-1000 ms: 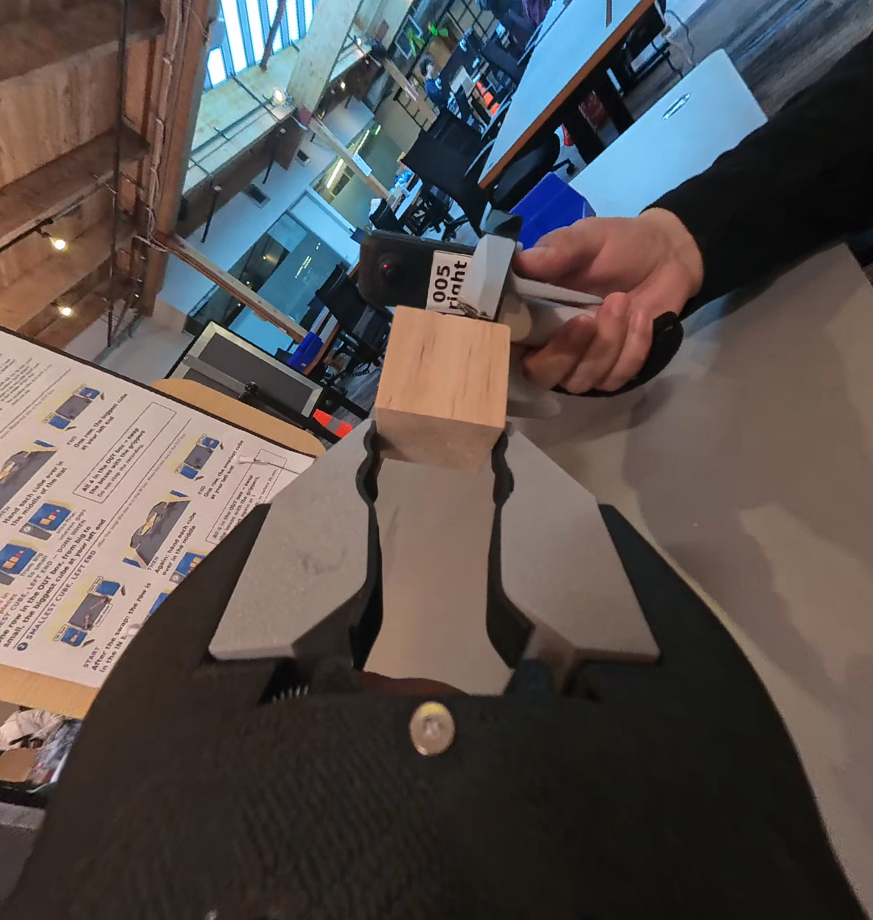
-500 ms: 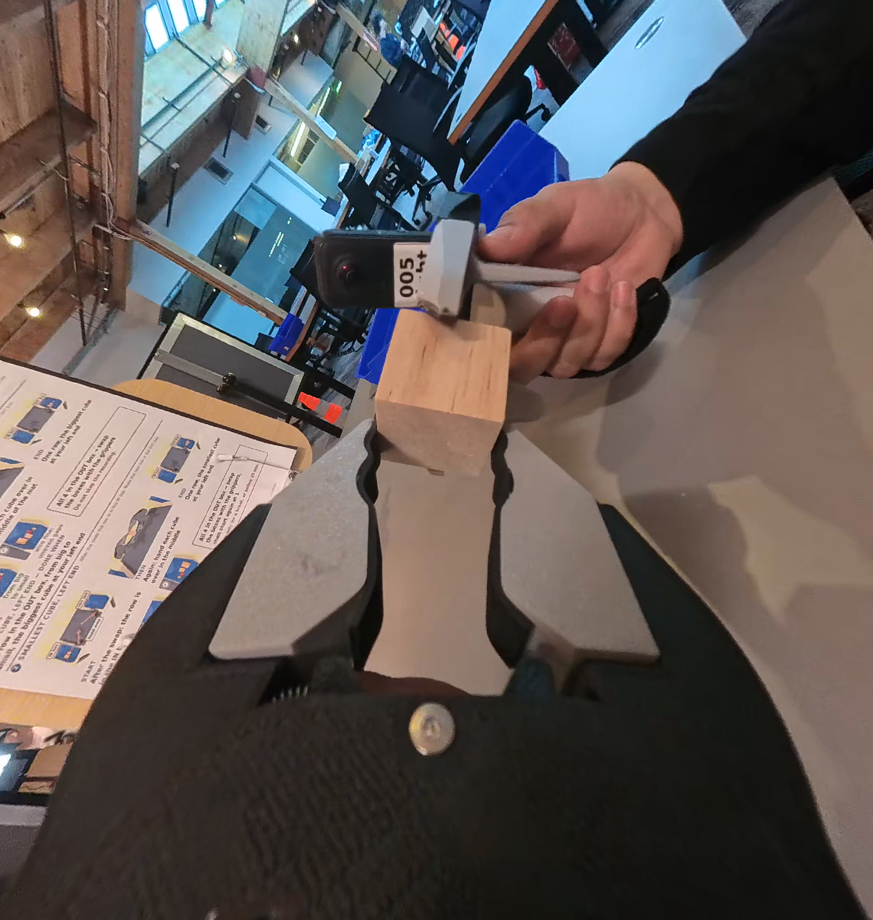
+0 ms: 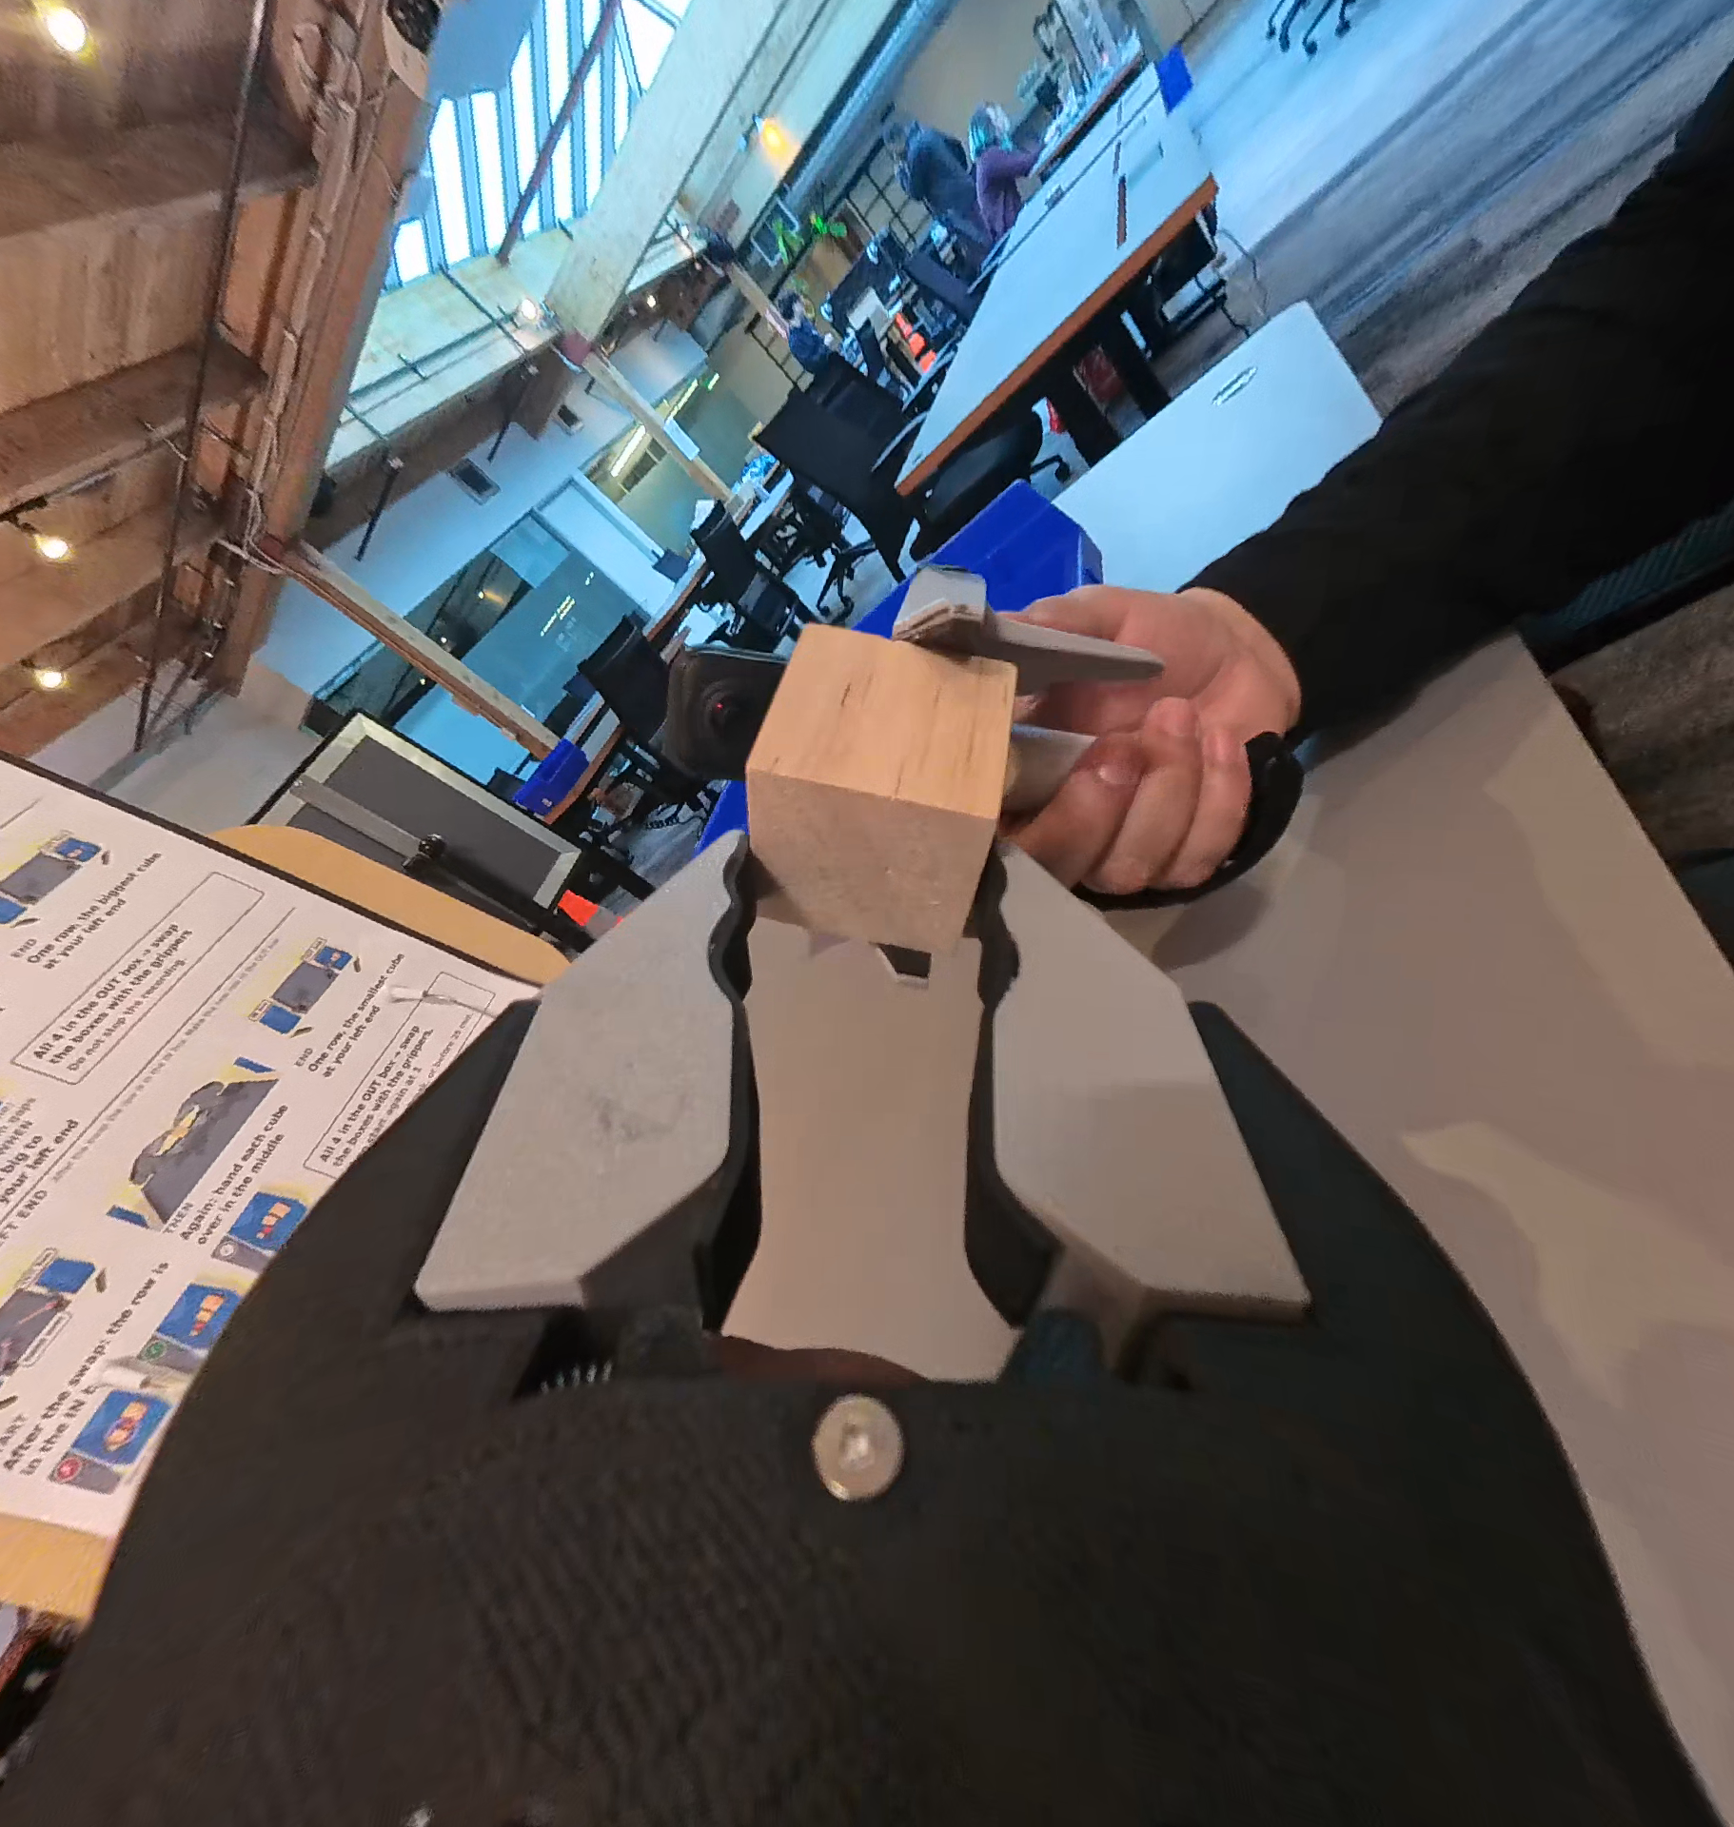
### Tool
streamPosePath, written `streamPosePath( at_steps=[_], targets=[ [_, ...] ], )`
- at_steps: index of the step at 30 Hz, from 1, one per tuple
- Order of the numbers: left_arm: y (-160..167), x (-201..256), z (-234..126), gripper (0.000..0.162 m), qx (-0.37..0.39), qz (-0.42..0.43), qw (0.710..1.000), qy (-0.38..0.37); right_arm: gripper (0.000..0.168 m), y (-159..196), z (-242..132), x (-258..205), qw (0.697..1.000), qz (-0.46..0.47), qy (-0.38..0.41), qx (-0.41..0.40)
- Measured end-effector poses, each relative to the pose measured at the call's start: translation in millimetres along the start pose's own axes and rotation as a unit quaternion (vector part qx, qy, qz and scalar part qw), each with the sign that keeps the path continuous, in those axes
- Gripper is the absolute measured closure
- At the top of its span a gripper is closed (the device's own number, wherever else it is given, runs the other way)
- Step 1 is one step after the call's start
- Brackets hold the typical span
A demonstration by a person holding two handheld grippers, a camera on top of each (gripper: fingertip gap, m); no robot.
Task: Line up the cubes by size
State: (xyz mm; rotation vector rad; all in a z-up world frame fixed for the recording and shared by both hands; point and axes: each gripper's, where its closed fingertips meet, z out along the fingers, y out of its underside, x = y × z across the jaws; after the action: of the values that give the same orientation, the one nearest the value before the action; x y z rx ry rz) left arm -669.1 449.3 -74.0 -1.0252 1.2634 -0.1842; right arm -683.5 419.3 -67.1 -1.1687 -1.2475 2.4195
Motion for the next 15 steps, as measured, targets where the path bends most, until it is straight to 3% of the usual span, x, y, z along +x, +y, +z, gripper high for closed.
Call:
streamPosePath(
  at_steps=[8, 15],
  targets=[
    [-3, 1, -1, 0.119, 0.022, -0.02, 1.0, -0.008, 0.114, 0, 1, -2, 1.0, 0.012, -0.01, 0.001],
    [14, -2, 1, 0.119, -0.029, 0.009, 0.999, -0.025, 0.114, -2, -6, 12, 0.999, 0.014, 0.031, 0.002]
  ],
)
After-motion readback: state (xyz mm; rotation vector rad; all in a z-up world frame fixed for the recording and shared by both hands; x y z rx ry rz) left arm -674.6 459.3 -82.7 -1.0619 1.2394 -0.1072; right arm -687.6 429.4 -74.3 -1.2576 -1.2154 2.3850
